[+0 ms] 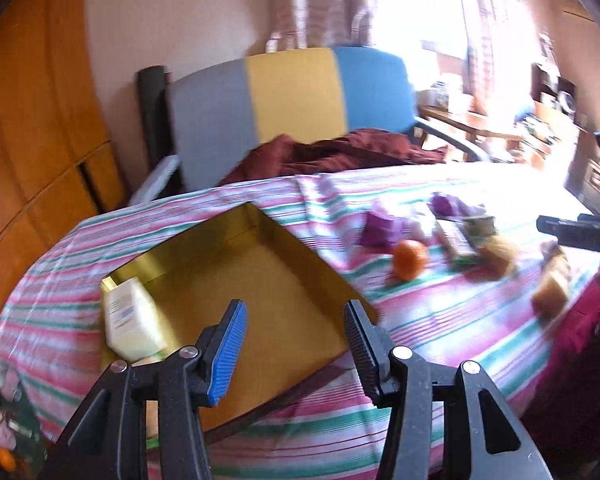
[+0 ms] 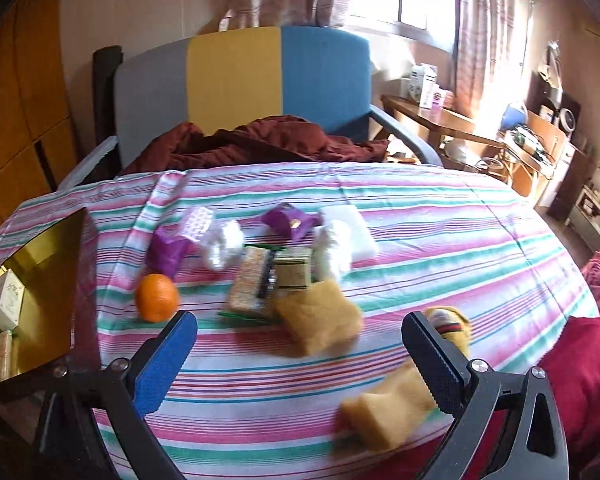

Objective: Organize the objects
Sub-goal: 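Move both tools back toward the remaining items on the cloth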

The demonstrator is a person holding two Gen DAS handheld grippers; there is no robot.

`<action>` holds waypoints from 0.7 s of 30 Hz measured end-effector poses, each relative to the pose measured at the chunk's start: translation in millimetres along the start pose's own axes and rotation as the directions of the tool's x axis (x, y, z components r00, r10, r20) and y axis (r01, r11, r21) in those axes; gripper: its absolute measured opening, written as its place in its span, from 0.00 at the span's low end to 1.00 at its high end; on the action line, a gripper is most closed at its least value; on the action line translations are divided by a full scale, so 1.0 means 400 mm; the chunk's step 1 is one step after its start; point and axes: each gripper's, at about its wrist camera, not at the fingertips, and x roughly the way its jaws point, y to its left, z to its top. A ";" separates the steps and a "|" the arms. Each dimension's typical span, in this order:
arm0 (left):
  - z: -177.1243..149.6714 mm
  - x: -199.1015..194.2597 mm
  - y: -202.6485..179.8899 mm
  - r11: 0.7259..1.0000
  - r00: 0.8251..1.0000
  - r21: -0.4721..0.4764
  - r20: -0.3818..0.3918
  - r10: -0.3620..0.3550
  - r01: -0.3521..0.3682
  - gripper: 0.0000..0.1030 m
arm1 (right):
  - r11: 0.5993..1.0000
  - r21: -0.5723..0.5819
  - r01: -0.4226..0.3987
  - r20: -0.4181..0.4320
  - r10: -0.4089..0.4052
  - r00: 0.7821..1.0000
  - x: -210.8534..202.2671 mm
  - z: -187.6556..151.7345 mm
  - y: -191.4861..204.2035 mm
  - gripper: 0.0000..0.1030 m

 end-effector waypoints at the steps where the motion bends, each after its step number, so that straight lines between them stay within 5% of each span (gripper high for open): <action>1: 0.006 0.008 -0.014 1.000 1.000 0.011 -0.005 -0.020 0.020 0.49 | 1.000 0.011 0.020 -0.003 -0.020 1.000 0.001 0.001 -0.027 1.00; 5: 0.034 0.048 -0.076 0.995 0.996 0.042 -0.036 -0.085 0.086 0.49 | 0.995 0.053 0.087 -0.025 -0.085 0.996 0.006 0.003 -0.125 1.00; 9: 0.069 0.109 -0.116 0.981 0.975 0.006 -0.113 -0.190 0.192 0.50 | 0.984 0.176 0.038 -0.076 -0.025 0.997 0.028 -0.006 -0.202 1.00; 21: 0.147 0.321 -0.230 0.969 0.943 0.041 -0.243 -0.227 0.244 0.72 | 0.960 0.267 -0.085 -0.037 0.099 0.994 0.029 -0.017 -0.229 1.00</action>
